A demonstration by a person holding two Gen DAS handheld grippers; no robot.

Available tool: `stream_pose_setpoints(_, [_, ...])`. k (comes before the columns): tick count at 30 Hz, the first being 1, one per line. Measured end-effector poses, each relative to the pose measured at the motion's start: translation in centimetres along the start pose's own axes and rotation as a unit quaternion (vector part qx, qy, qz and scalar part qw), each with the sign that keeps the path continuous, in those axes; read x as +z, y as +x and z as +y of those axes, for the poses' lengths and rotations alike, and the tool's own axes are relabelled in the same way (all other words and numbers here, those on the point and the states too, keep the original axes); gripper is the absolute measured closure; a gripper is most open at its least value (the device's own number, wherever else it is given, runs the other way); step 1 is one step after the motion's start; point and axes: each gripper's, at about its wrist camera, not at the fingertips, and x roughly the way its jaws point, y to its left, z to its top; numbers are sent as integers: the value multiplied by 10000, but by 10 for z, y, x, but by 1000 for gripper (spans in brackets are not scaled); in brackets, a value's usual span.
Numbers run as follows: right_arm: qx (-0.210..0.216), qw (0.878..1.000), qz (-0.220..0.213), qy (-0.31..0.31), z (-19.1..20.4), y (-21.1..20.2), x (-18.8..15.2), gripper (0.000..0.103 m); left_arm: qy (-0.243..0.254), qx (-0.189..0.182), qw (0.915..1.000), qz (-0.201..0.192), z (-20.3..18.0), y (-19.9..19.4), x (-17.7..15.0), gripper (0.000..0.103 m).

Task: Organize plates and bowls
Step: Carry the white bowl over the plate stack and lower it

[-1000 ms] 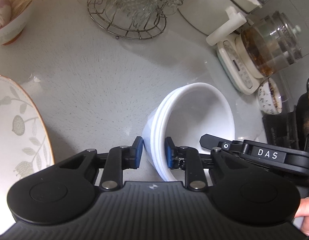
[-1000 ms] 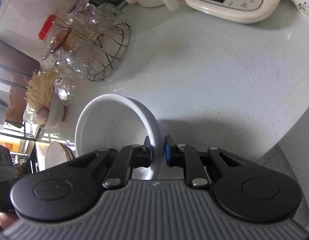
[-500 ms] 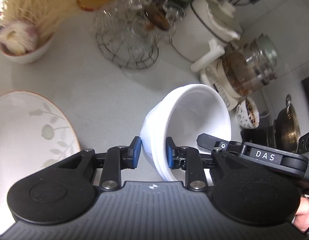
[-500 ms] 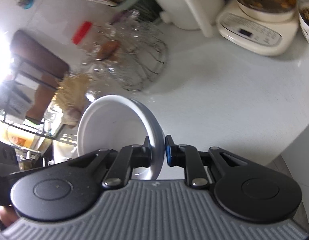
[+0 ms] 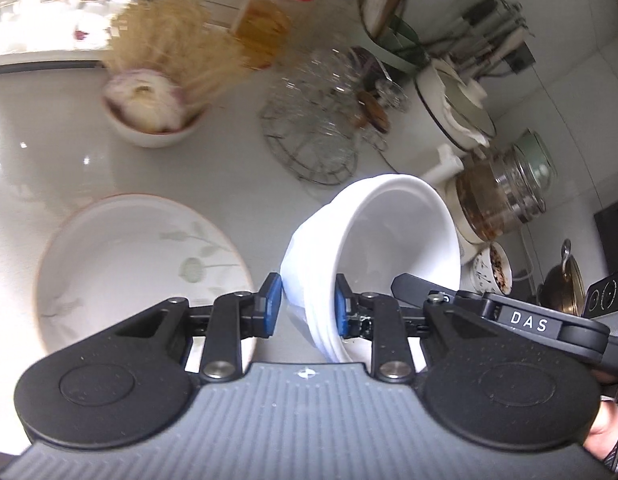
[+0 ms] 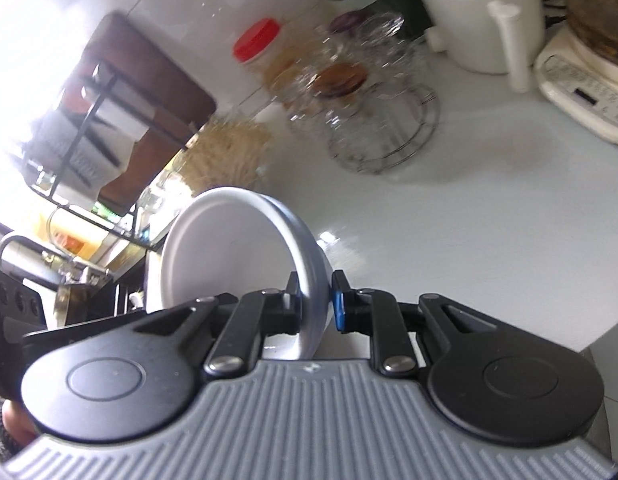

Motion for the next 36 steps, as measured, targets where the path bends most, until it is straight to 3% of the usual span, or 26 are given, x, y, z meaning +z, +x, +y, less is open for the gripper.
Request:
stream_pose_setpoints(14, [91,9973,695,-210,48,56,-33,84,-682,403,9968,-128,75,-34,-23,73])
stream_pose_setpoints(22, [-102,9939,1042,-335,57,86,-47,84,-758,665,9949,31,101,-22,-30,73])
stream_pose_setpoints(36, [-352,9897,1274,-548,58,127,-44,84,-1026,801,9914,144,132,7,-33,73])
